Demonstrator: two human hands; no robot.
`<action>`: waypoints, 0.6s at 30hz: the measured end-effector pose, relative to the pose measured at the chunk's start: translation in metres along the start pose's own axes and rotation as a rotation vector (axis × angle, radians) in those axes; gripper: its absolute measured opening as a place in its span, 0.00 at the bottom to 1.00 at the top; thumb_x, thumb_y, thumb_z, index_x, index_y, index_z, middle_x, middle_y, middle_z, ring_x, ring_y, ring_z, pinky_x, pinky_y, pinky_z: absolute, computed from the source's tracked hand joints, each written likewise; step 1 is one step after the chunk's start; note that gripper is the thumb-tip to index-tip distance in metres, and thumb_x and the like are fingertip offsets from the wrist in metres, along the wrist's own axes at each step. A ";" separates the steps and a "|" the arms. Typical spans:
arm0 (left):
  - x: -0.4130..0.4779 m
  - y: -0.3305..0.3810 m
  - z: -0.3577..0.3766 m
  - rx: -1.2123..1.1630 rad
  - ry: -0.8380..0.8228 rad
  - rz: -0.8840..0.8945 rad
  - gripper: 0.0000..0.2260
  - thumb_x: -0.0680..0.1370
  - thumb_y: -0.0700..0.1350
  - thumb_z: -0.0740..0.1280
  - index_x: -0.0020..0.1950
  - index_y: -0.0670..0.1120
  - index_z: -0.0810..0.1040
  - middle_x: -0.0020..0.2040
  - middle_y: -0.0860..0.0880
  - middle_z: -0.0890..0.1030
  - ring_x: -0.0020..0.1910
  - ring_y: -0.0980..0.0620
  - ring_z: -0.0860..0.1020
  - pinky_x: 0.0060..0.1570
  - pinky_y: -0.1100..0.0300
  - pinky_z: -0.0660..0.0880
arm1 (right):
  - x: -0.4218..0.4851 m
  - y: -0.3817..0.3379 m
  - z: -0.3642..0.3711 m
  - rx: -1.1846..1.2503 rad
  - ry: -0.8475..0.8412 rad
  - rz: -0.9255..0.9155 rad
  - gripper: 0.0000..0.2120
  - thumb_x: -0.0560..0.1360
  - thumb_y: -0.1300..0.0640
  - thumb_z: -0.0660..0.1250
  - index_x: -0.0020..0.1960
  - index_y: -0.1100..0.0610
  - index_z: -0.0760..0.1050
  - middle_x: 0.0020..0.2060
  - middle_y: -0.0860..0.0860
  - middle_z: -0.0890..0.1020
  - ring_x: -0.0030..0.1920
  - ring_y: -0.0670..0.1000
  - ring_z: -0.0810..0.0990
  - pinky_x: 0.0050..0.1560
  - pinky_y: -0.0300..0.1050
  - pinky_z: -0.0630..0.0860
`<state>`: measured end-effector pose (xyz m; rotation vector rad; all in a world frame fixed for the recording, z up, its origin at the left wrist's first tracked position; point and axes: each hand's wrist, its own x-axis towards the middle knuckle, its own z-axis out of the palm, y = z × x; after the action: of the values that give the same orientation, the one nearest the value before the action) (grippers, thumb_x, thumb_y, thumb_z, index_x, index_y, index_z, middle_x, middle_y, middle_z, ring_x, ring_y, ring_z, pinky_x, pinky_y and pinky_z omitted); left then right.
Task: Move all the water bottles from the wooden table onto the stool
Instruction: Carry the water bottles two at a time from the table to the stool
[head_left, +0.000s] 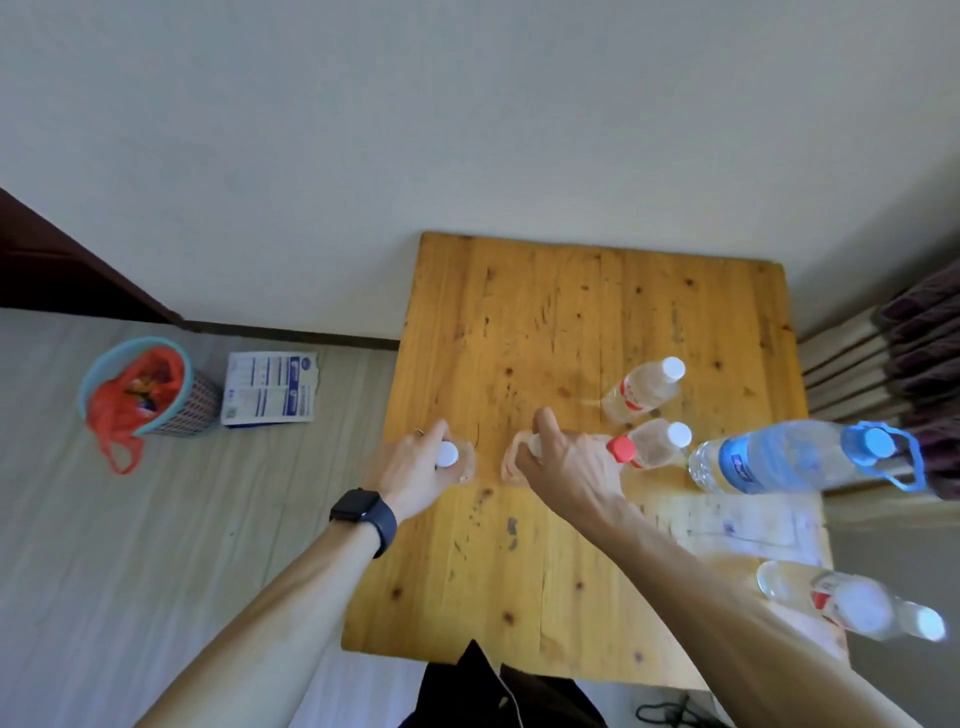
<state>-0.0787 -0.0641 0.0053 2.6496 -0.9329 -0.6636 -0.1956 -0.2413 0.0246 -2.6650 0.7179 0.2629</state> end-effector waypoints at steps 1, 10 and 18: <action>-0.006 -0.001 0.001 -0.017 -0.009 -0.017 0.14 0.78 0.57 0.67 0.53 0.47 0.70 0.39 0.48 0.78 0.32 0.48 0.74 0.26 0.57 0.64 | -0.009 -0.001 0.000 0.001 0.000 -0.021 0.12 0.80 0.47 0.58 0.54 0.56 0.64 0.30 0.51 0.75 0.28 0.56 0.72 0.24 0.44 0.62; -0.039 0.009 0.009 0.004 -0.070 0.102 0.18 0.68 0.66 0.58 0.44 0.52 0.69 0.34 0.52 0.79 0.33 0.47 0.79 0.31 0.48 0.78 | -0.087 0.016 0.011 0.201 -0.002 0.193 0.13 0.76 0.44 0.61 0.54 0.51 0.66 0.38 0.55 0.81 0.35 0.61 0.76 0.34 0.48 0.74; -0.027 0.049 0.013 0.155 -0.190 0.421 0.16 0.72 0.63 0.63 0.43 0.53 0.64 0.33 0.53 0.78 0.32 0.47 0.77 0.31 0.48 0.78 | -0.155 0.030 0.016 0.276 0.181 0.530 0.13 0.77 0.42 0.60 0.55 0.49 0.66 0.41 0.56 0.82 0.40 0.61 0.79 0.35 0.48 0.74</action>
<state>-0.1298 -0.0854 0.0223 2.4214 -1.5948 -0.7689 -0.3448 -0.1901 0.0429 -2.2158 1.4048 0.0487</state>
